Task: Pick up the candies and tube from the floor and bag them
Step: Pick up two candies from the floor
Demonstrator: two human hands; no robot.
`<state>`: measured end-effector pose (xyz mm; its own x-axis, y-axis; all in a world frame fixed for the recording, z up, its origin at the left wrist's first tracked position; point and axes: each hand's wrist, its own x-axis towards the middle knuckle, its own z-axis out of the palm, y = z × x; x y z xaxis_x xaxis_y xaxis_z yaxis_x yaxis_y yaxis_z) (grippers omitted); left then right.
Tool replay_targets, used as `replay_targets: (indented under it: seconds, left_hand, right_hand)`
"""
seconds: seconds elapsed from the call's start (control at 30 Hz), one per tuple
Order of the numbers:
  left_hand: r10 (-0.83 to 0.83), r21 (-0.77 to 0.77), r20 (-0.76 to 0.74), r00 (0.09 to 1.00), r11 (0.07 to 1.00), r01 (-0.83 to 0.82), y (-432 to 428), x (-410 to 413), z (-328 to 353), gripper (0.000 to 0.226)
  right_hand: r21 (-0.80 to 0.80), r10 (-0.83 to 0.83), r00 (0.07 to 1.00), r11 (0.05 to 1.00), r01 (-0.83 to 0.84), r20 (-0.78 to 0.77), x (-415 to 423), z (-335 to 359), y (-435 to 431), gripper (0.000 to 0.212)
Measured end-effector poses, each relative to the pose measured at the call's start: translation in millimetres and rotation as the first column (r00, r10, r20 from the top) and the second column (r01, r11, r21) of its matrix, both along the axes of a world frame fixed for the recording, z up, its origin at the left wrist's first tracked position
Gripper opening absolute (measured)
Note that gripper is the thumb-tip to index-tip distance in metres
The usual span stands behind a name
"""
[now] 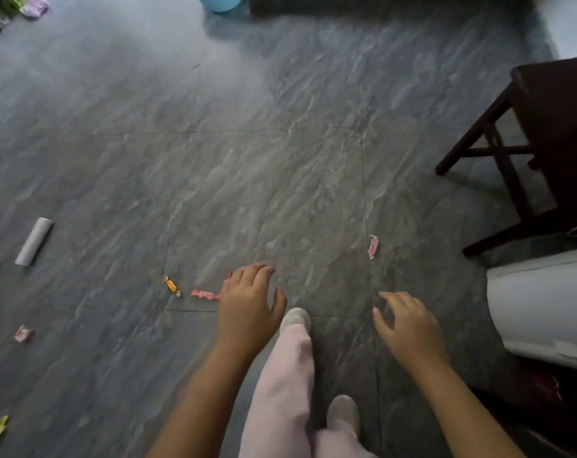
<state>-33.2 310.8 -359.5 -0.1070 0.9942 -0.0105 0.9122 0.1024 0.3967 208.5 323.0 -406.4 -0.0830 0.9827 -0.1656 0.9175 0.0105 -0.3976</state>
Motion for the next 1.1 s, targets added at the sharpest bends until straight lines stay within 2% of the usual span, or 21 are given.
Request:
replay_targets:
  seconds: [0.13,0.3,0.47,0.73,0.9,1.1]
  left_hand:
    - [-0.094,-0.047,-0.016,0.995,0.995,0.093,49,8,-117,0.037]
    - [-0.189,-0.033,-0.064,0.980,0.982,0.187,101,7,-245,0.038]
    - [-0.245,-0.003,-0.094,0.965,0.969,0.246,125,4,-341,0.036]
    - [-0.260,-0.042,-0.085,0.962,0.965,0.258,120,3,-424,0.038]
    - [-0.246,-0.047,-0.070,0.967,0.969,0.243,123,0,-438,0.038]
    - [-0.221,-0.029,-0.060,0.973,0.975,0.220,125,-10,-445,0.036]
  right_hand:
    - [-0.046,-0.091,0.996,0.995,0.091,-0.006,15,-124,35,0.025]
    - [-0.094,-0.197,0.979,0.977,0.193,-0.041,30,-278,84,0.025]
    - [-0.088,-0.267,0.961,0.962,0.260,-0.076,35,-384,131,0.026]
    - [-0.151,-0.369,0.926,0.923,0.354,-0.084,38,-454,182,0.028]
    - [-0.139,-0.469,0.878,0.880,0.454,-0.096,38,-471,209,0.038]
    - [-0.078,-0.439,0.898,0.896,0.437,-0.009,29,-482,226,0.041]
